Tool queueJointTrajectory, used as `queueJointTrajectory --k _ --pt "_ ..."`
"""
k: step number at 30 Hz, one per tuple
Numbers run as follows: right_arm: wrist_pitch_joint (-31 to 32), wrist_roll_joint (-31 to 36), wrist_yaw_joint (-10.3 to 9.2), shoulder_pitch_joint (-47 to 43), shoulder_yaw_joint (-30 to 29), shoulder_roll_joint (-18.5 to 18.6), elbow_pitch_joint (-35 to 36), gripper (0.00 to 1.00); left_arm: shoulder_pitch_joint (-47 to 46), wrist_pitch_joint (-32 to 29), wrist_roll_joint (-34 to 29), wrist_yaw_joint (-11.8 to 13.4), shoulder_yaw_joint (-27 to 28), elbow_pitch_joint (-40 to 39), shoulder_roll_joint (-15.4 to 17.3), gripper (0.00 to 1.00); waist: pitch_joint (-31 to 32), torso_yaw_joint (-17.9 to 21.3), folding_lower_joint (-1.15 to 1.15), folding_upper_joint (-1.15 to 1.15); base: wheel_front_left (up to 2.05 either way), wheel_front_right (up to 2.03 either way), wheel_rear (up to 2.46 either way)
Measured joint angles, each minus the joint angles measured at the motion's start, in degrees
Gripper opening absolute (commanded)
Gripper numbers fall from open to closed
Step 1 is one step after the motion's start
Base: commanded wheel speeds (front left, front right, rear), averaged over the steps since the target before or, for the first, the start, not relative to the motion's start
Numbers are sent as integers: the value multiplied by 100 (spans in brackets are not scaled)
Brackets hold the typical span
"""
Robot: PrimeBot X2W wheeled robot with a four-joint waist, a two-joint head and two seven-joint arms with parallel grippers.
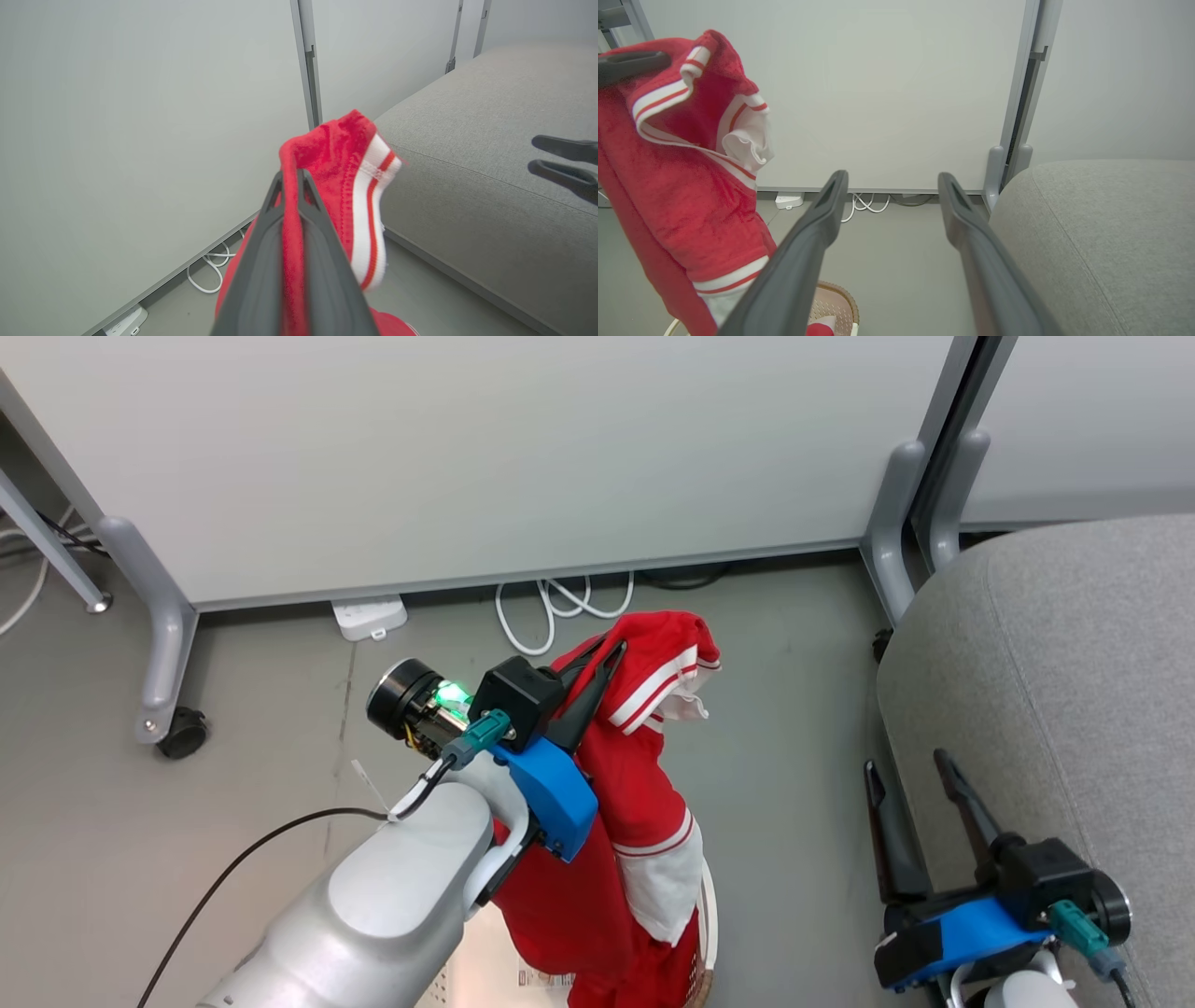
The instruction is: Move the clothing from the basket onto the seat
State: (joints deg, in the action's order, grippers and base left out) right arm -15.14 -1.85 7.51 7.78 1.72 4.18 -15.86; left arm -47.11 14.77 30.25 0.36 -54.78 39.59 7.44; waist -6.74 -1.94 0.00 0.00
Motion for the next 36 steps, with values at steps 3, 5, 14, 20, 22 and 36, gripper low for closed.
queueJointTrajectory --k 3,5,14,20,22,36 --pt "0 -2 0 -99 75 -9 -22 100 1 -37 37 12 2 -133 -7 0 134 -23 0 0 0 0 0" --pt "0 -2 0 -149 134 -19 -31 100 2 -66 53 36 4 -214 -1 0 213 -36 0 0 0 0 0" --pt "0 -21 0 -344 360 -48 -53 100 111 -214 144 105 -3 -511 78 0 488 -82 0 0 0 0 0" --pt "0 -34 0 -392 701 -47 -52 100 158 -296 185 154 -37 -687 137 0 582 -139 0 0 0 0 0" --pt "0 -34 0 -388 851 -41 -51 100 160 -310 189 159 -52 -735 141 0 587 -163 0 0 0 0 0" --pt "0 -78 0 507 2369 13 -477 100 75 -363 189 210 -111 -906 134 0 404 -286 0 0 0 0 0"
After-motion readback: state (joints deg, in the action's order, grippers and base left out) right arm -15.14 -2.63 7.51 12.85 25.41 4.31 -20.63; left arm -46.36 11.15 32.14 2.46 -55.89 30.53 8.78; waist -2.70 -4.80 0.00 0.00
